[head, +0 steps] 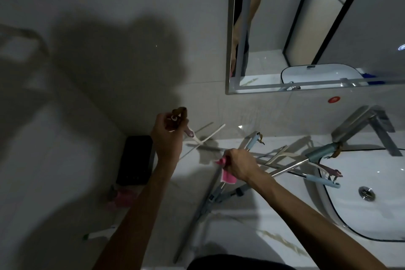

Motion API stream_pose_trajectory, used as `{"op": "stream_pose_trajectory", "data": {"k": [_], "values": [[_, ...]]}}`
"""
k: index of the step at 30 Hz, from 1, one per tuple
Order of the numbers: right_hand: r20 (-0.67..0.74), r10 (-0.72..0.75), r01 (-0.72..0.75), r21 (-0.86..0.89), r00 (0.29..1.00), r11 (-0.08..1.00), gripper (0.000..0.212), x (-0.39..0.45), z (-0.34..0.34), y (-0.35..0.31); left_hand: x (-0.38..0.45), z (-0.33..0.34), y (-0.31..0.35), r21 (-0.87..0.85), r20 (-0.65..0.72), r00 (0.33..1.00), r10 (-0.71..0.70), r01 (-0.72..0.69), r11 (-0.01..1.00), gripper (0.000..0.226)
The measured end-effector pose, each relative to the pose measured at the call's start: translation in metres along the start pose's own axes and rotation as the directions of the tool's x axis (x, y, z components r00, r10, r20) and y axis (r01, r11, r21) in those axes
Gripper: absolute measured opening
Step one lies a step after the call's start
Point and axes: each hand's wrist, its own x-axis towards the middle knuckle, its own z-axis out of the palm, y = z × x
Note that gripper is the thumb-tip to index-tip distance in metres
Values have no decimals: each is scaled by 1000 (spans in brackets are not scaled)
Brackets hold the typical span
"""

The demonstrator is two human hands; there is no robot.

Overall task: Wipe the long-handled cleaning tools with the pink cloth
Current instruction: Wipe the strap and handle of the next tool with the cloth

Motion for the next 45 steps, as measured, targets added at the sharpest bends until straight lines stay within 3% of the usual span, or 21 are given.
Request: {"op": "stream_pose_trajectory", "data": {"k": [5, 7, 9, 11, 14, 17, 20, 23, 26, 32, 34, 38, 42, 45], "values": [[174, -48, 64, -87, 984, 994, 22, 8, 8, 5, -14, 9, 5, 1, 82, 996, 27, -27, 1000, 17], [197, -72, 83, -48, 978, 995, 20, 10, 7, 7, -14, 9, -1, 37, 122, 992, -9, 4, 999, 16], [63, -128, 121, 95, 990, 988, 13, 11, 0, 4, -16, 10, -5, 71, 169, 985, -36, 24, 997, 16], [-218, -170, 222, 240, 961, 945, 16, 10, -8, -3, -20, 13, -7, 100, 221, 975, -20, -2, 995, 16], [-569, -185, 427, 326, 801, 844, 37, 4, -27, -21, -30, 19, -2, 134, 294, 956, 10, -51, 990, 24], [-698, -252, 554, 245, 670, 795, 42, -1, -44, -34, -40, 27, 4, 211, 338, 940, -44, -30, 977, 45], [-732, -331, 610, 142, 595, 780, 20, -1, -49, -36, -48, 32, 8, 277, 339, 940, -49, -50, 960, 29], [-739, -245, 597, 255, 628, 760, 13, -4, -54, -38, -57, 32, 12, 257, 378, 925, -15, -89, 962, 15], [-699, -101, 548, 454, 708, 703, 15, -11, -61, -38, -67, 30, 17, 238, 347, 937, -48, -38, 971, 18], [-546, -89, 505, 686, 833, 524, 16, -32, -63, -42, -90, 26, 25, 163, 353, 933, -75, 18, 986, 15], [-506, -112, 492, 726, 855, 481, 19, -37, -63, -44, -101, 22, 29, 152, 287, 955, -71, 28, 988, 15], [-496, -139, 489, 699, 857, 521, 28, -44, -60, -56, -123, 8, 40, 142, 71, 995, 64, -74, 987, 30], [-474, -174, 494, 720, 863, 487, 21, -58, -52, -76, -137, -16, 49, 225, -39, 966, 255, -240, 944, 13], [-420, -222, 474, 742, 880, 474, 23, -73, -39, -94, -148, -37, 54, 292, -109, 943, 315, -273, 917, 8]]}}
